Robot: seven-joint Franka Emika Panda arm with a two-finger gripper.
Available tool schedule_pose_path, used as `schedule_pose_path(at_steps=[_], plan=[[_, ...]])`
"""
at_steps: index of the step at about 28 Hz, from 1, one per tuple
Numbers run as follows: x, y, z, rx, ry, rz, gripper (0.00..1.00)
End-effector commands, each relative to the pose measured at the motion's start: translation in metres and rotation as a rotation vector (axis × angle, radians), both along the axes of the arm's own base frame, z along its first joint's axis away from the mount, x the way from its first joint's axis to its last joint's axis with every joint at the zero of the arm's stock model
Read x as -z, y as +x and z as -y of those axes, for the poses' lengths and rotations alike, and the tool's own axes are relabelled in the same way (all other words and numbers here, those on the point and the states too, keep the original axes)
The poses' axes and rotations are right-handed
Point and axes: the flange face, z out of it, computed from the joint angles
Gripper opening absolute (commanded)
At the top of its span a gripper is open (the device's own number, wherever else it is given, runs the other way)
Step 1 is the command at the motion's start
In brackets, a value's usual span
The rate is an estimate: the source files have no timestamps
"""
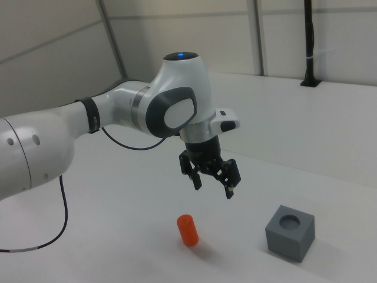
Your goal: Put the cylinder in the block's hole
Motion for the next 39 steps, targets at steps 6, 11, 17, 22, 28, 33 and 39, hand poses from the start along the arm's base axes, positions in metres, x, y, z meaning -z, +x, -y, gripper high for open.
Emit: schedule_pose_path(at_steps=[6,11,17,22,28,33,39], plan=[[0.015,-0.009,-0.008,-0.057,-0.022,-0.023,1.00],[0.035,-0.014,-0.020,-0.073,-0.019,0.036,1.00],[0.067,-0.018,-0.043,-0.107,-0.011,0.110,1.00],[0.085,-0.018,-0.059,-0.136,-0.004,0.105,1.00],[0.101,-0.024,-0.076,-0.170,0.000,0.065,1.00],[0.118,-0.028,-0.086,-0.186,0.002,0.018,1.00],[0.131,-0.028,-0.098,-0.208,-0.003,-0.006,1.00]])
